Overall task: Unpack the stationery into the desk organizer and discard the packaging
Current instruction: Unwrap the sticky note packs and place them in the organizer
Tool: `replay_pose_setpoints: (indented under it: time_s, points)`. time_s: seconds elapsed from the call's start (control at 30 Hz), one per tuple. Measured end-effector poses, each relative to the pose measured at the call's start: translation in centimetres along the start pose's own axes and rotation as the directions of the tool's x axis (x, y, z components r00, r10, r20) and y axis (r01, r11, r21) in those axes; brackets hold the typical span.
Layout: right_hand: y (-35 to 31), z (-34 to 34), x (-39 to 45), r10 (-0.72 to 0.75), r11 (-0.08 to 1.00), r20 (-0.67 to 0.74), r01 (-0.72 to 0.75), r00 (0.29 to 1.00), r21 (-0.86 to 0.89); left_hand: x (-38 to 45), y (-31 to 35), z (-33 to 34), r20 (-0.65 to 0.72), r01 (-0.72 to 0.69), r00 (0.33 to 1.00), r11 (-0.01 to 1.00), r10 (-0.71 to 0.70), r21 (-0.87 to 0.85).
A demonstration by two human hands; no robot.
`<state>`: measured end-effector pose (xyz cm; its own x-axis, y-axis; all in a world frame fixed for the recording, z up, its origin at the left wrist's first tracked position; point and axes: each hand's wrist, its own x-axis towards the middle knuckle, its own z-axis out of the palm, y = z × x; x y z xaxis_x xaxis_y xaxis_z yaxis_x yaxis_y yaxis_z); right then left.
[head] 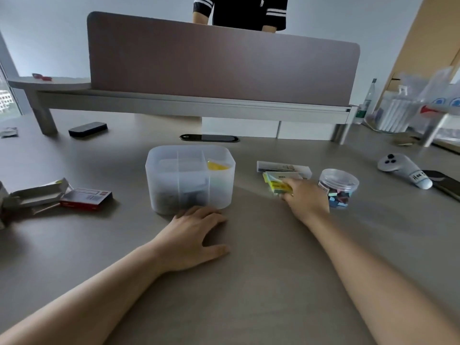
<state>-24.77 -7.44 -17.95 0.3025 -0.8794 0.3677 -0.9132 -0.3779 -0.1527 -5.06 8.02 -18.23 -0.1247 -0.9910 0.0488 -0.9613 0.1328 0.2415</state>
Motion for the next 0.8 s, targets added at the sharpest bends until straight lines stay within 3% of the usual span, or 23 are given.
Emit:
replay_pose_setpoints:
  time_s: [0.07,0.13,0.23,0.3,0.37,0.43,0.53,0.6,0.67,0.73,0.8]
  points:
    - [-0.3,-0.4,-0.7,-0.077,0.997,-0.037,0.076,0.996,-0.023,0.0,0.1,0.1,-0.020,-0.009,1.000,1.000,0.009,-0.008]
    - [-0.7,-1.2,-1.7,-0.134,0.987,-0.114,0.142,0.984,0.068,0.0,0.1,0.1,-0.031,-0.001,1.000,1.000,0.000,-0.016]
    - [-2.0,-2.9,-3.7,-0.122,0.889,-0.293,0.236,0.948,0.393,-0.1,0.2,0.0,-0.086,0.017,0.996,0.996,-0.024,-0.082]
    - [-3.2,-4.0,-4.8,-0.028,0.740,-0.276,0.205,0.961,0.640,-0.3,0.3,-0.1,-0.169,0.027,0.983,0.968,-0.071,-0.251]
    - [-4.6,-4.5,-5.6,0.011,0.550,-0.164,0.131,0.986,0.825,-0.4,0.5,-0.2,-0.241,-0.006,0.962,0.873,-0.128,-0.488]
    - [-5.9,-4.6,-6.2,0.002,0.390,-0.058,0.053,0.998,0.919,-0.4,0.8,-0.4,-0.230,-0.061,0.964,0.730,-0.133,-0.681]
    - [-7.4,-4.1,-6.9,-0.070,0.244,0.092,-0.073,0.993,0.967,-0.8,1.2,-0.8,-0.208,-0.106,0.965,0.490,-0.159,-0.865]
    - [-8.1,-3.8,-7.1,-0.165,0.234,0.145,-0.104,0.975,0.967,-1.0,1.2,-1.0,-0.200,-0.099,0.959,0.421,-0.202,-0.902]
    - [-8.3,-3.6,-6.9,-0.232,0.352,0.132,-0.044,0.964,0.935,-1.0,0.9,-1.0,-0.179,-0.076,0.955,0.385,-0.238,-0.920]
    - [-8.4,-3.5,-6.7,-0.239,0.440,0.103,0.013,0.966,0.898,-1.0,0.5,-1.1,-0.182,-0.075,0.944,0.356,-0.277,-0.931]
    - [-8.6,-3.3,-6.4,-0.205,0.434,0.089,0.009,0.975,0.901,-0.9,0.2,-1.2,-0.210,-0.092,0.921,0.341,-0.328,-0.936]
